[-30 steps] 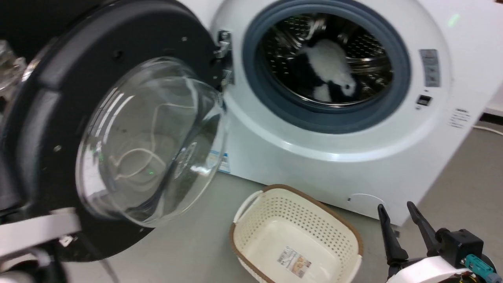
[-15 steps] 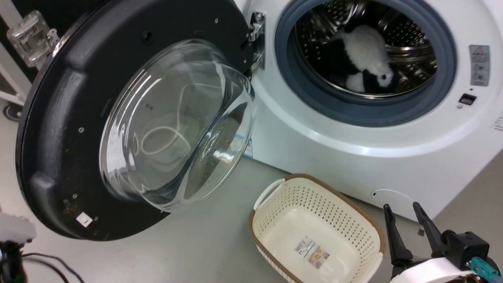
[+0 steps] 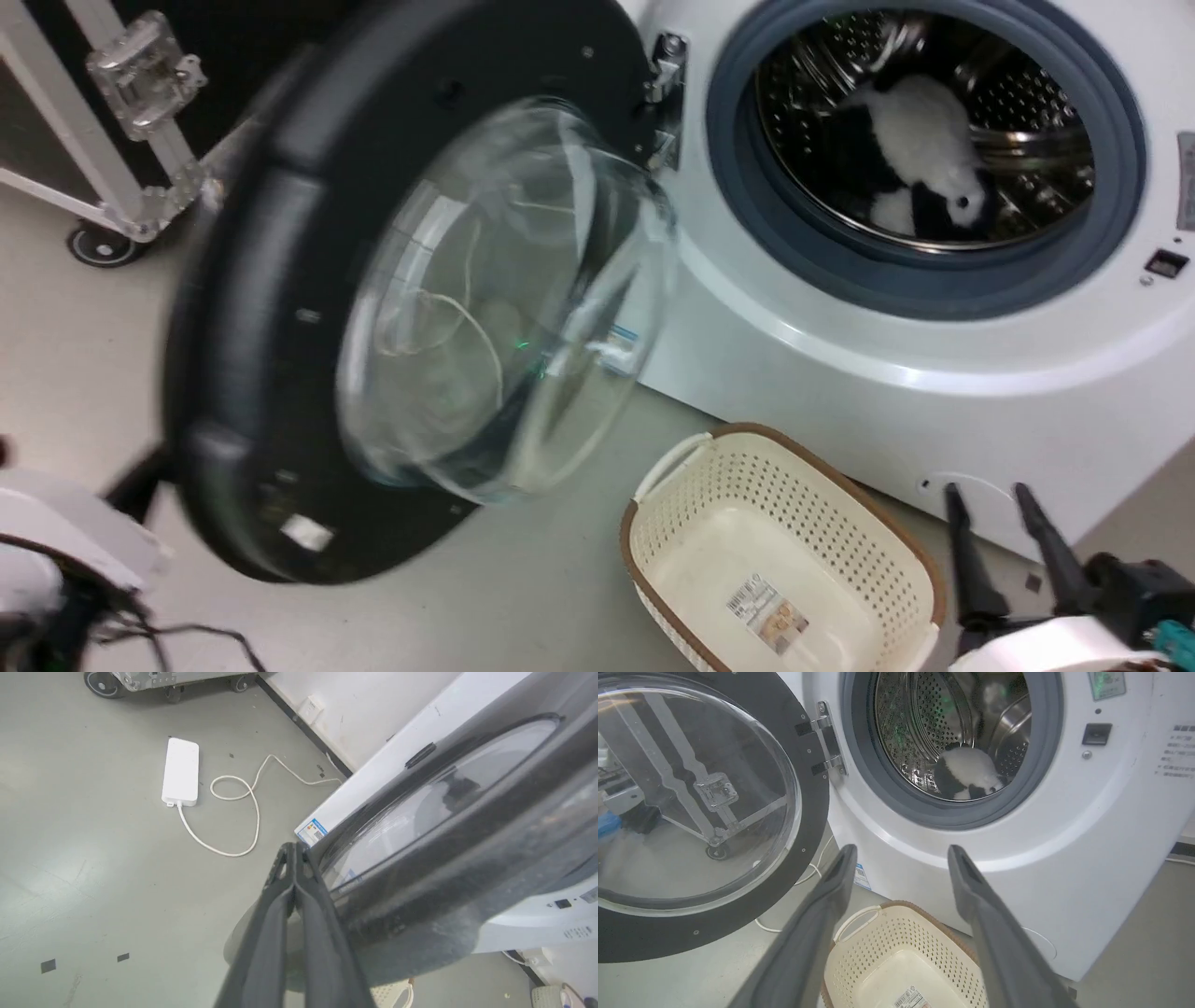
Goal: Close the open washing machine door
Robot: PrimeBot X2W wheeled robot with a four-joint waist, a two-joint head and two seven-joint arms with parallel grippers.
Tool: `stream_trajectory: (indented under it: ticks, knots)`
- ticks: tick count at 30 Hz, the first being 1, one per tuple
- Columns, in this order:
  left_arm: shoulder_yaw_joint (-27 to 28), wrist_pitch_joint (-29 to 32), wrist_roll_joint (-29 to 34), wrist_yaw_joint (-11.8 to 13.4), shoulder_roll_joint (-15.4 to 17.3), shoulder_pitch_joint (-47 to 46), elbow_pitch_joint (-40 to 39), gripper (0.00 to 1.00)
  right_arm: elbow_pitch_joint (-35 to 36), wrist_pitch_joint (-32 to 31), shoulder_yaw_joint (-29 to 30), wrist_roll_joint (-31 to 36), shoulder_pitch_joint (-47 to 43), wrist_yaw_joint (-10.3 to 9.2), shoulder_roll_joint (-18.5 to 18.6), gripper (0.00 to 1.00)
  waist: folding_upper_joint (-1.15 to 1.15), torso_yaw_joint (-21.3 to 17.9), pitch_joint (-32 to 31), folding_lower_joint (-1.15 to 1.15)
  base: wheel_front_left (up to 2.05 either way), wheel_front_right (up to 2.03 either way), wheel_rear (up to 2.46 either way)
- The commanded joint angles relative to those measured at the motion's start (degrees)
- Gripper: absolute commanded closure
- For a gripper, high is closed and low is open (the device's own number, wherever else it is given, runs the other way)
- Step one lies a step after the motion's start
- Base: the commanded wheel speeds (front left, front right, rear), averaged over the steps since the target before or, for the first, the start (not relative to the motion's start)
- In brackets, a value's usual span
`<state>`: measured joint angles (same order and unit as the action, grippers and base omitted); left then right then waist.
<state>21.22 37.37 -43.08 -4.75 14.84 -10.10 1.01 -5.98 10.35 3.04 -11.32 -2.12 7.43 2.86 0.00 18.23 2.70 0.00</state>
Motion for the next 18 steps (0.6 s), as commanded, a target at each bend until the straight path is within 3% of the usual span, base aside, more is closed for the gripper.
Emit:
stream_trajectory:
  ticks: [1,12,18]
  knots:
    - [-2.5,3.0,-1.7,-0.7,-0.7,2.0,-3.1,1.0,-0.3,0.7,1.3,-0.6,0.2,0.04,0.0,0.0,0.0,1.0,-0.8,0.0,0.0,0.0,0.0]
    - [-23.1,18.1,-5.0,-1.3,-3.7,10.6,-22.0,1.0,-0.9,2.0,6.3,-1.8,0.5,0.05,0.0,0.0,0.0,3.4,-3.5,0.0,0.0,0.0,0.0]
    - [-34.9,17.2,-5.6,-1.7,-2.2,7.5,-25.4,1.0,-1.7,2.7,6.2,-3.0,0.5,0.05,0.0,0.0,0.0,1.1,-3.5,0.0,0.0,0.0,0.0]
